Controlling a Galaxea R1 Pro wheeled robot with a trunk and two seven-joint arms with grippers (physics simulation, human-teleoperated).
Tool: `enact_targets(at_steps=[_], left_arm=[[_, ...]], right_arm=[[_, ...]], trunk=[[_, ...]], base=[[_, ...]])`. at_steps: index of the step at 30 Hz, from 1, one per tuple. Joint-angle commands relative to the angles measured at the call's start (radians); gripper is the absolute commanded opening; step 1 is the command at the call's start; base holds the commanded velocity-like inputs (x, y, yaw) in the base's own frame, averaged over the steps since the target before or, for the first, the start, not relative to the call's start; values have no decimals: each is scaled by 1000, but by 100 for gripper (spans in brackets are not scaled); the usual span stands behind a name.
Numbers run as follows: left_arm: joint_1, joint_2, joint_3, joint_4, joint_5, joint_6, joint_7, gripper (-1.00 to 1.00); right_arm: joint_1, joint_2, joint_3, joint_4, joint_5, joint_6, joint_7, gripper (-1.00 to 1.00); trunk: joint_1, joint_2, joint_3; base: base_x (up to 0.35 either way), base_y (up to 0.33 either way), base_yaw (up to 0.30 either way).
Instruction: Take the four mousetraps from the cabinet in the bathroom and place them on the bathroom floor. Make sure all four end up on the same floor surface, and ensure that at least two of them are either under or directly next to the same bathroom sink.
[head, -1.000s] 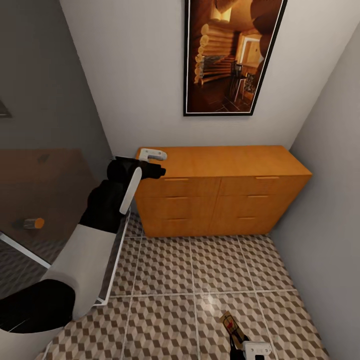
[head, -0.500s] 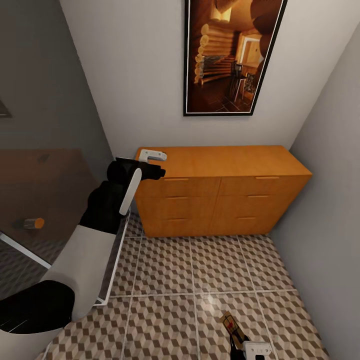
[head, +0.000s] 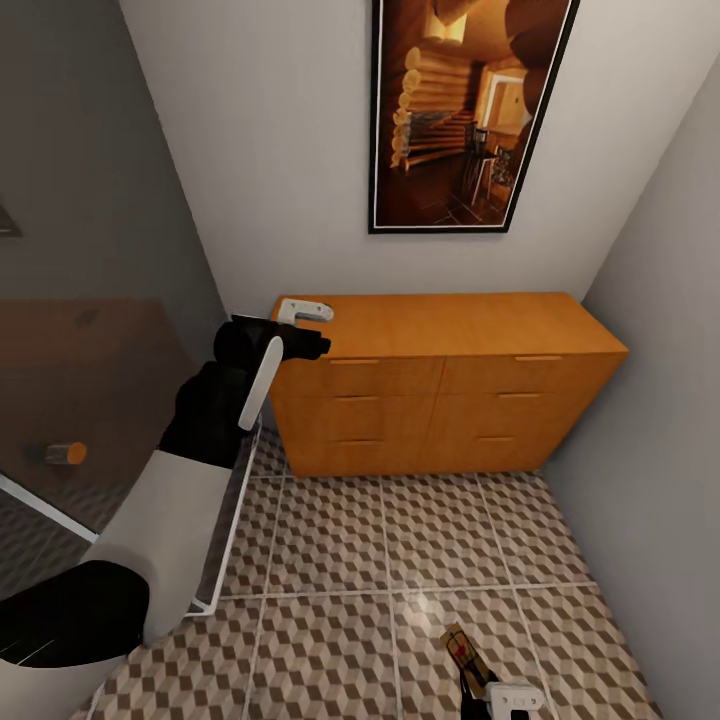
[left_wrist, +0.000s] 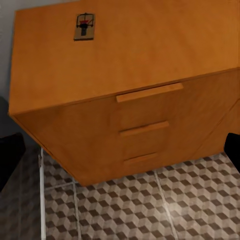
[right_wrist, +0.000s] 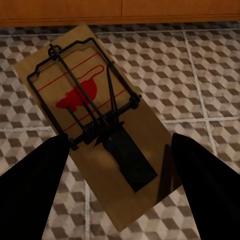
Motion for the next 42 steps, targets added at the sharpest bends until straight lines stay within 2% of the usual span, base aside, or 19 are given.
enact_targets(at_steps=[1, 12, 28, 32, 33, 34, 35, 36, 37, 39, 42], left_arm=[[-1, 0, -1, -1, 9, 4, 10, 100], [-1, -1, -2, 2, 9, 4, 10, 100], [-1, -1, -2, 5, 9, 4, 10, 100], [0, 0, -2, 5, 9, 3, 10, 100], [0, 0, -2, 5, 9, 3, 10, 100], [0, 0, -2, 5, 9, 3, 10, 100], [0, 0, -2, 5, 9, 3, 10, 100], [1, 0, -2, 6, 9, 3, 10, 100], [1, 0, -2, 6, 9, 2, 10, 100], [1, 0, -2, 6, 9, 2, 10, 100], [1, 0, -2, 6, 9, 2, 10, 100]], right_arm=[[-1, 0, 9, 1, 0, -2, -10, -100], [-1, 2, 9, 1, 0, 0, -10, -100], [-1, 1, 9, 1, 1, -2, -9, -100], [0, -10, 9, 3, 2, -9, -10, -100], [4, -19, 9, 4, 2, -14, -11, -100], [21, -40, 9, 5, 2, -31, -14, -100], [30, -47, 9, 5, 2, -40, -14, -100], [58, -60, 9, 5, 0, -87, -20, -100], [68, -62, 9, 5, -1, -109, -24, -100], [105, -67, 9, 5, -3, -219, -64, -100], [154, -58, 9, 5, -5, -231, -175, -100]], trunk=[[1, -2, -2], [1, -2, -2], [1, -2, -2], [1, -2, -2], [1, -2, -2], [1, -2, -2], [1, -2, -2], [1, -2, -2], [1, -2, -2], [1, -2, -2], [1, -2, -2]], base=[[198, 132, 0], [242, 175, 0], [256, -12, 0], [147, -1, 0], [120, 0, 0], [108, 0, 0], [105, 0, 0], [99, 0, 0], [97, 0, 0], [94, 0, 0], [91, 0, 0]])
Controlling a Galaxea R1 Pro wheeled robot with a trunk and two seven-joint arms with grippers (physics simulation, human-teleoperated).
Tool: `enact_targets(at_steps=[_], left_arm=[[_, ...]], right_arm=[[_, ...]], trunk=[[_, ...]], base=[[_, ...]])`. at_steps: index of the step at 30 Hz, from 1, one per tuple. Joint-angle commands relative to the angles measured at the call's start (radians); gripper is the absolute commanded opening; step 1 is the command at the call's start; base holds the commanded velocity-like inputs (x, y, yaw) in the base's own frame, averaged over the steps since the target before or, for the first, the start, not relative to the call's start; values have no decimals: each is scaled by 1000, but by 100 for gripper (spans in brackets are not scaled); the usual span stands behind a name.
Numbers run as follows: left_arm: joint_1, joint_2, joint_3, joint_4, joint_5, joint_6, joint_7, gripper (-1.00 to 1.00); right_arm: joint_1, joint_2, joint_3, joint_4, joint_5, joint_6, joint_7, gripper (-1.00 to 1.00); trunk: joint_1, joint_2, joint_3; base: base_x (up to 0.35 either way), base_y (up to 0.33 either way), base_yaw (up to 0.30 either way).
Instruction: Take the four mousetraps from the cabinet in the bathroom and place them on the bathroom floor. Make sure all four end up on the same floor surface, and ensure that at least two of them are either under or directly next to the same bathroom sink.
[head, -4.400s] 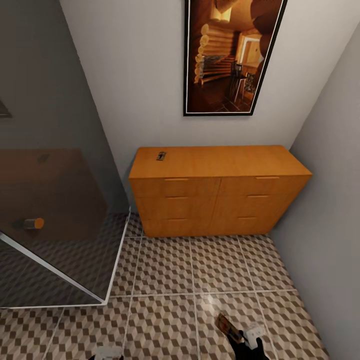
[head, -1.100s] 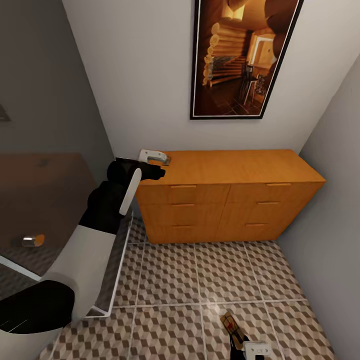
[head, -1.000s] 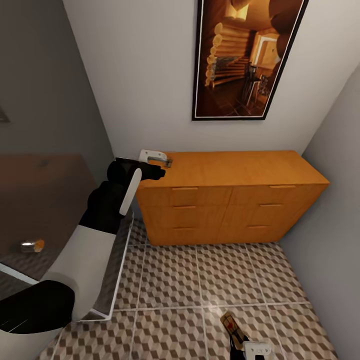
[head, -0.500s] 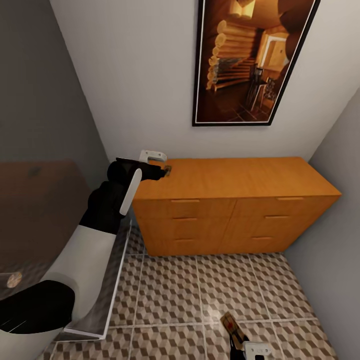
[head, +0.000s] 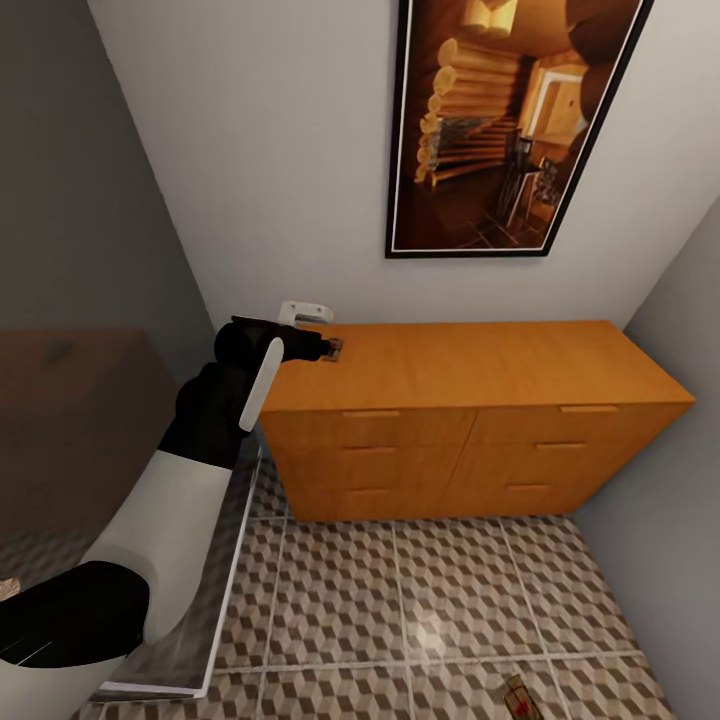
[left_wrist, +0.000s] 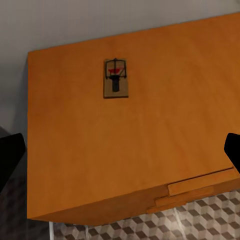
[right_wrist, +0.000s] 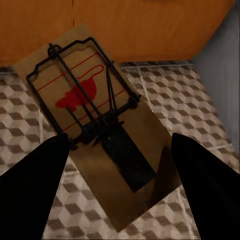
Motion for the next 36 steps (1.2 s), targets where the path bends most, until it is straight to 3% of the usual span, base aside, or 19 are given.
enact_targets(at_steps=[1, 5, 15, 27, 31, 36], left_arm=[[-1, 0, -1, -1, 9, 4, 10, 100], [-1, 0, -1, -1, 9, 4, 10, 100], [1, 0, 0, -1, 9, 4, 10, 100], [1, 0, -1, 46, 10, 4, 8, 100], [1, 0, 1, 61, 44, 3, -13, 100], [1, 1, 4, 73, 115, 2, -36, 100]], right_arm=[[18, 10, 12, -1, -1, -2, -53, -100], [72, 43, 12, -1, 0, -2, -130, -100], [99, 84, 15, -4, 5, -2, -146, -100], [100, 90, 15, -5, 6, -2, -146, -100], [100, 90, 15, -5, 6, -2, -146, -100], [100, 90, 15, -5, 6, -2, -146, -100]], trunk=[[1, -2, -2], [1, -2, -2], [1, -2, -2], [1, -2, -2], [1, -2, -2], [1, -2, -2]], base=[[79, 0, 0], [36, 0, 0], [4, 0, 0], [187, -20, 0], [232, -1, 0], [237, 0, 0]])
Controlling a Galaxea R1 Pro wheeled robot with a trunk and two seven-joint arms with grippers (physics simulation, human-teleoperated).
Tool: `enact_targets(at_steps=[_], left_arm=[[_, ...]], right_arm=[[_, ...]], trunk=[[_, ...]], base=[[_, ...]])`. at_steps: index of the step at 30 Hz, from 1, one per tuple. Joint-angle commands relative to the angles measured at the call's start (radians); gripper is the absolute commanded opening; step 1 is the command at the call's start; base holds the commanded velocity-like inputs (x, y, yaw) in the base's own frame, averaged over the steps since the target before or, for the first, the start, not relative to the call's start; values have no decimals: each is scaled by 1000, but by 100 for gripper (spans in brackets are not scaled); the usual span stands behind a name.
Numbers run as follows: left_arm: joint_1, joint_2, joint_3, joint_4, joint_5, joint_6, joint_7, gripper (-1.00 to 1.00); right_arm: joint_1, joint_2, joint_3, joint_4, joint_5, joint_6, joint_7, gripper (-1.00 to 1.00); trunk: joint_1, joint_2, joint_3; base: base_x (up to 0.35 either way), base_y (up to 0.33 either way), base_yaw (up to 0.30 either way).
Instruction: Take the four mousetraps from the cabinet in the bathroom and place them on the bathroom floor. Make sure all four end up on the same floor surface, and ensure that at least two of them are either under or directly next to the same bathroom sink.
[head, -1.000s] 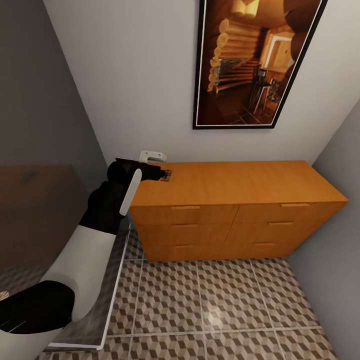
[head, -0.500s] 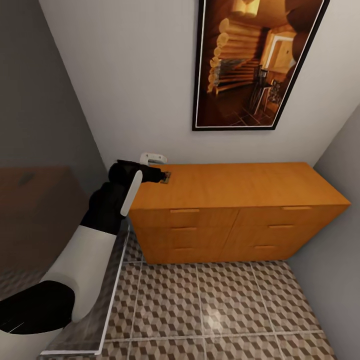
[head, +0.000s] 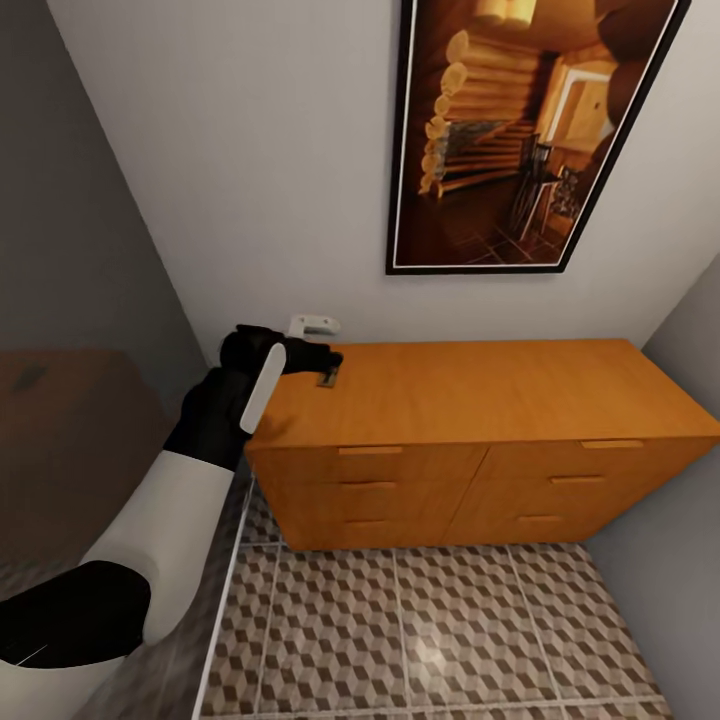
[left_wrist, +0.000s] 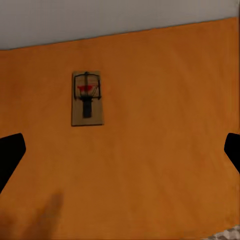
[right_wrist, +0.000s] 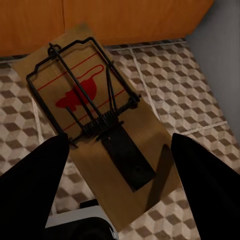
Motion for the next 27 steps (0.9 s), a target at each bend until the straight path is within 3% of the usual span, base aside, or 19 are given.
enact_targets(at_steps=[1, 8, 27], left_arm=[[-1, 0, -1, 1, 17, 3, 5, 100], [-1, 0, -1, 6, 34, 3, 3, 100], [-1, 0, -2, 71, 38, 1, 2, 100]], right_arm=[[-1, 0, 9, 0, -5, -2, -5, -100], [-1, 0, 9, 0, -5, -2, -5, -100], [-1, 1, 9, 0, -5, -2, -5, -100]], trunk=[[1, -2, -2], [1, -2, -2], [1, -2, -2]], base=[[240, 0, 0], [108, 0, 0], [3, 0, 0]])
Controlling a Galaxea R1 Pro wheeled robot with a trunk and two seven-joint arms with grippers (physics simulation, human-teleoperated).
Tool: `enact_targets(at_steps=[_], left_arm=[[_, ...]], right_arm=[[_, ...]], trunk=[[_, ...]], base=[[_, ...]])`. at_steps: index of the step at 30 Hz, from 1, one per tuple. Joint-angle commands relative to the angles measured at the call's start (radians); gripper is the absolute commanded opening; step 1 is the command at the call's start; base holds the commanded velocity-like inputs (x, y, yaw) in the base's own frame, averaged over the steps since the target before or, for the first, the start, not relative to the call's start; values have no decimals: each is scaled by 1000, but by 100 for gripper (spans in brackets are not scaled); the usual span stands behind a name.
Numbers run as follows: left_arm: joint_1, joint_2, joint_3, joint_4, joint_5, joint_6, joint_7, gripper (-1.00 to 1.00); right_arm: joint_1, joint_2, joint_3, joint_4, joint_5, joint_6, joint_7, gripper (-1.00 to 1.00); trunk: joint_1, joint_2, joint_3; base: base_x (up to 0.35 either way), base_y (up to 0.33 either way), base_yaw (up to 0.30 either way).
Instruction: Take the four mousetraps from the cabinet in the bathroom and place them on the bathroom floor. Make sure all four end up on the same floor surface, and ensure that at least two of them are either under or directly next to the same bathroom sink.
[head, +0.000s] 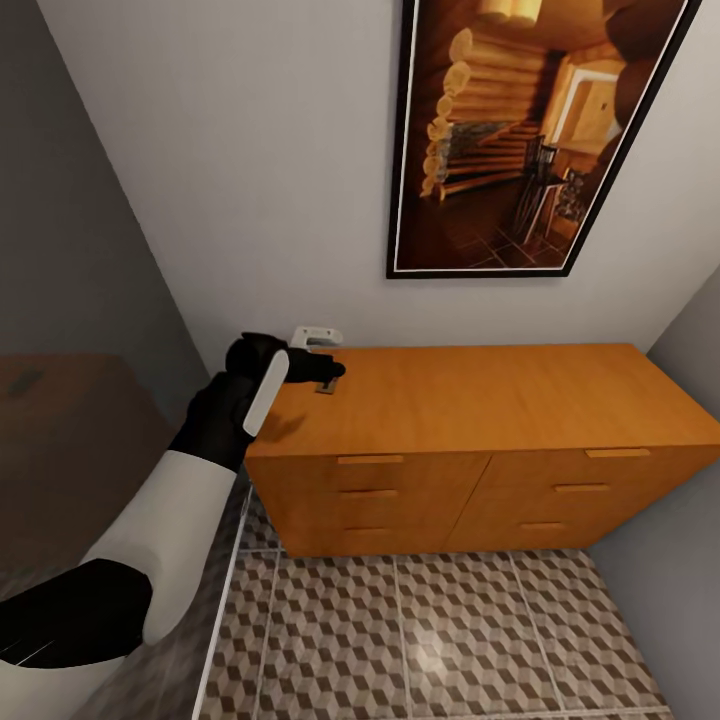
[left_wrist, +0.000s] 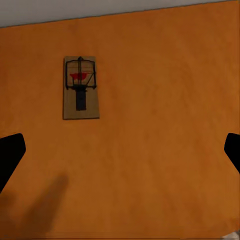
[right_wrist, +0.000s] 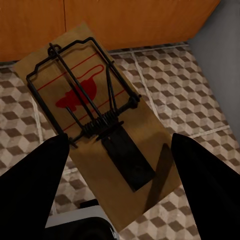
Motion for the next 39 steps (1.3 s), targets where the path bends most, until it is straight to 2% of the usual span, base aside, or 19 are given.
enact_targets(at_steps=[1, 7, 18, 30, 39], left_arm=[[-1, 0, 0, 4, 7, 4, 6, 100], [-1, 0, 0, 11, 7, 3, 6, 100], [-1, 1, 0, 14, 7, 3, 6, 100], [-1, 1, 0, 29, 7, 3, 6, 100], [-1, 1, 0, 46, 7, 3, 6, 100]], right_arm=[[-1, 0, 9, 0, -5, -2, -5, -100], [-1, 0, 9, 0, -5, -2, -5, -100], [-1, 0, 9, 0, -5, -2, -5, -100], [-1, 0, 9, 0, -5, -2, -5, -100], [-1, 0, 9, 0, -5, -2, -5, -100]], trunk=[[1, -2, -2], [1, -2, -2], [1, -2, -2], [1, -2, -2], [1, -2, -13]], base=[[0, 0, 0], [48, 0, 0], [214, 0, 0], [19, 0, 0], [0, 0, 0]])
